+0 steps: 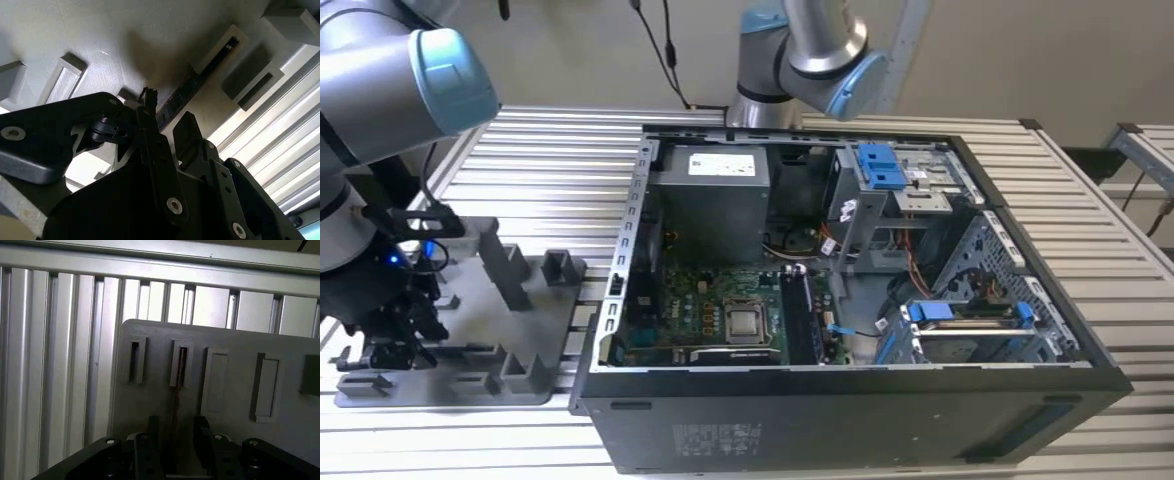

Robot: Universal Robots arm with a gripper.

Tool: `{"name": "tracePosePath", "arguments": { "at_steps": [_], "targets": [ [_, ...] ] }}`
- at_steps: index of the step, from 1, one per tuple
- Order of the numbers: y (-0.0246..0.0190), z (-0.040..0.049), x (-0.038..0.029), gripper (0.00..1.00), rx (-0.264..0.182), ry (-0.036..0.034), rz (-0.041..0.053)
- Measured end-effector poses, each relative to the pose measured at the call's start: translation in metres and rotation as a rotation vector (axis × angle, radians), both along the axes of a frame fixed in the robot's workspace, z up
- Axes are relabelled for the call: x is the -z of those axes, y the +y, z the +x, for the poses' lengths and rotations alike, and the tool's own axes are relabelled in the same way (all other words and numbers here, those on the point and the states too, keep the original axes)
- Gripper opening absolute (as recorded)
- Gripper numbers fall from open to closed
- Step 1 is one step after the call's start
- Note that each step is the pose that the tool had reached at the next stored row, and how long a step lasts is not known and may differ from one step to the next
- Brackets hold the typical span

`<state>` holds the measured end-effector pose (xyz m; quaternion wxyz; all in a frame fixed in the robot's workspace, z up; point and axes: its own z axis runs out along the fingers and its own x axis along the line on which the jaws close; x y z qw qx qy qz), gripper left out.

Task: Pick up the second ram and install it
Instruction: 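Pick up the second ram and move it above second insertion slot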

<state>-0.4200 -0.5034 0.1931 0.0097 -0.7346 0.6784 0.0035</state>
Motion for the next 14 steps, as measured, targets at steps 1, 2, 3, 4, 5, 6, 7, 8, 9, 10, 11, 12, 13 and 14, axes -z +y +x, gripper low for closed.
{"name": "tracePosePath", "arguments": {
  "at_steps": [1,2,3,4,5,6,7,8,9,10,11,12,13,14],
  "targets": [
    [0.0,0.0,0.0,0.42,0.0,0.0,0.0],
    [0.0,0.0,0.0,0.42,0.0,0.0,-0.0001],
    [0.0,0.0,0.0,0.42,0.0,-0.0001,-0.0001],
    [0.0,-0.0001,-0.0001,0.42,0.0,-0.0001,-0.0002],
    [0.0,-0.0001,0.0,0.42,0.0,-0.0002,-0.0001],
    [0.0,-0.0001,0.0,0.42,0.0,-0.0002,-0.0001],
    [0.0,-0.0001,0.0,0.42,0.0,-0.0003,-0.0001],
    [0.0,-0.0001,0.0,0.4,0.0,-0.0003,-0.0001],
    [0.0,-0.0001,0.0,0.4,0.0,-0.0004,-0.0001],
    [0.0,-0.0001,0.0,0.4,0.0,-0.0004,-0.0001],
    [0.0,-0.0001,0.0,0.33,0.0,-0.0005,-0.0001],
    [0.0,-0.0001,0.0,0.33,0.0,-0.0005,-0.0001],
    [0.0,-0.0001,0.0,0.33,0.0,-0.0006,-0.0001],
    [0.0,-0.0001,0.0,0.33,0.0,-0.0006,-0.0001]
  ]
}}
